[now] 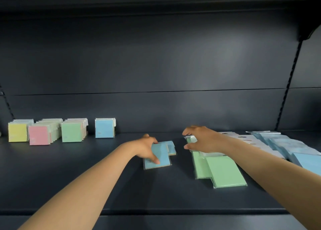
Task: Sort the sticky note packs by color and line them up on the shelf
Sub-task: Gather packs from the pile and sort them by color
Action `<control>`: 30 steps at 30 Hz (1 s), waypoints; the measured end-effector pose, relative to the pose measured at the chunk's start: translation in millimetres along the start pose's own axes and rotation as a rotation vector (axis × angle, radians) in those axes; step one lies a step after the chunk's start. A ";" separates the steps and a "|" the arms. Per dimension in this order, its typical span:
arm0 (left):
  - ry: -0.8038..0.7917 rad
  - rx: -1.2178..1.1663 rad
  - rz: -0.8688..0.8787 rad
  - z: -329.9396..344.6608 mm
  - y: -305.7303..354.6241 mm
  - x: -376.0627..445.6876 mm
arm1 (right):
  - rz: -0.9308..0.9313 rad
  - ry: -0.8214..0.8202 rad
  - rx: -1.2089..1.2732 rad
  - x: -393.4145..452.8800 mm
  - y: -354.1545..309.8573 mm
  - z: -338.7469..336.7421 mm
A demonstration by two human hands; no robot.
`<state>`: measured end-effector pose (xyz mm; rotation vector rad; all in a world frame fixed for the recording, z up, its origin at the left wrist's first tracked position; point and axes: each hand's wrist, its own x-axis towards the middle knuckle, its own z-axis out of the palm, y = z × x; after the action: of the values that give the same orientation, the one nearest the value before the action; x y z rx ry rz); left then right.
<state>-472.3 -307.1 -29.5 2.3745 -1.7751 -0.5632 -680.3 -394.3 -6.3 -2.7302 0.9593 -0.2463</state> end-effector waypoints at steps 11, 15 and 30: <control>0.477 -1.581 -0.096 30.1 -100.1 -6.7 | 0.122 -0.262 -0.008 79.1 -15.1 40.5; 0.480 -1.598 -0.081 29.7 -102.6 -4.4 | 0.168 -0.336 0.021 98.8 -10.9 43.6; 0.629 -1.537 -0.145 27.2 -105.7 -1.0 | 0.164 -0.132 0.735 106.4 -48.7 41.7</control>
<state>-387.4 -270.9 -87.7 1.2673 -0.4397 -0.6838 -559.7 -417.8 -24.3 -1.9651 0.8356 -0.3088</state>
